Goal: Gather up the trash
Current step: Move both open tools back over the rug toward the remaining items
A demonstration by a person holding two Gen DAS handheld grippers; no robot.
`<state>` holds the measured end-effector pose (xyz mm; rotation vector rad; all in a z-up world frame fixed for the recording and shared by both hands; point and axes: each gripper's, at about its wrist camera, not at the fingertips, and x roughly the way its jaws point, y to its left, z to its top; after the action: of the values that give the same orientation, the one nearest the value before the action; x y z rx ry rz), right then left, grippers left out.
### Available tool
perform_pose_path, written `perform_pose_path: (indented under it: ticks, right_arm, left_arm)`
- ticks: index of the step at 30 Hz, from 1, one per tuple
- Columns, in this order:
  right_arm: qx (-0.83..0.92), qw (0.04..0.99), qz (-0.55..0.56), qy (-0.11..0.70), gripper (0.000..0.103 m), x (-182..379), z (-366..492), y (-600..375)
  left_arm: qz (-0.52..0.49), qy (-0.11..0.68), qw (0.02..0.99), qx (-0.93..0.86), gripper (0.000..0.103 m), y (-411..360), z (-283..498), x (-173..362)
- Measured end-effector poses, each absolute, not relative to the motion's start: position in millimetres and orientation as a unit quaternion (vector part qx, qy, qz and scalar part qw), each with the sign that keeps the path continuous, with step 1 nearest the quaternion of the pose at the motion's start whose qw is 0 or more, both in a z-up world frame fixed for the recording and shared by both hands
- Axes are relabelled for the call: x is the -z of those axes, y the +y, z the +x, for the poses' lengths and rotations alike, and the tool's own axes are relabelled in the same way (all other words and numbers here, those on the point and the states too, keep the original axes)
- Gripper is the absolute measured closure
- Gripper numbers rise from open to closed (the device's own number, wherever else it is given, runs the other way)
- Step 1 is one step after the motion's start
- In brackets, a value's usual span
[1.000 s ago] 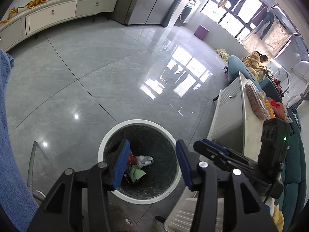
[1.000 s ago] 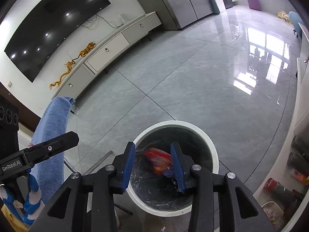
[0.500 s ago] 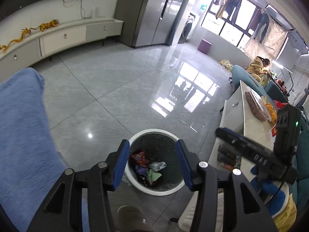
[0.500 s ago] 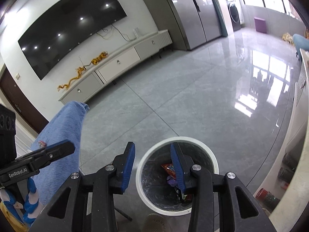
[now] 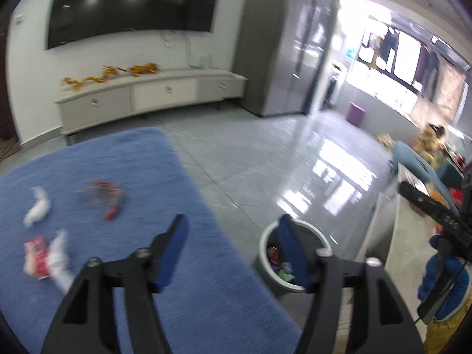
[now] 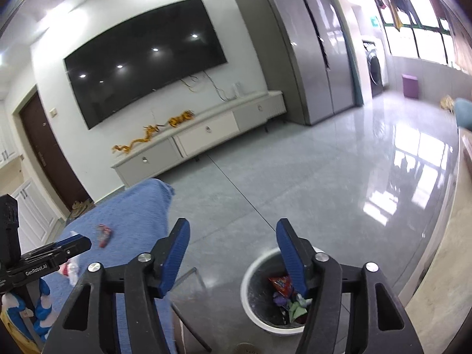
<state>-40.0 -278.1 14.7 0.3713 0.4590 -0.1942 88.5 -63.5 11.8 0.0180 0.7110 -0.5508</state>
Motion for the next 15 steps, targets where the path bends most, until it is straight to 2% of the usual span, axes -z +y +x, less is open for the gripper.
perform_pose_path:
  ticks: [7, 11, 15]
  right_arm:
    - [0.076, 0.967, 0.141, 0.2, 0.021, -46, -43, -229]
    - [0.071, 0.971, 0.128, 0.188, 0.008, -56, -42, -207]
    - [0.067, 0.976, 0.116, 0.174, 0.0, -66, -41, -186]
  left_arm:
    - [0.0, 0.307, 0.931, 0.196, 0.036, 17, 62, -36]
    - [0.006, 0.285, 0.945, 0.158, 0.036, 52, 42, -43]
    - [0.004, 0.266, 0.955, 0.13, 0.036, 79, 31, -46]
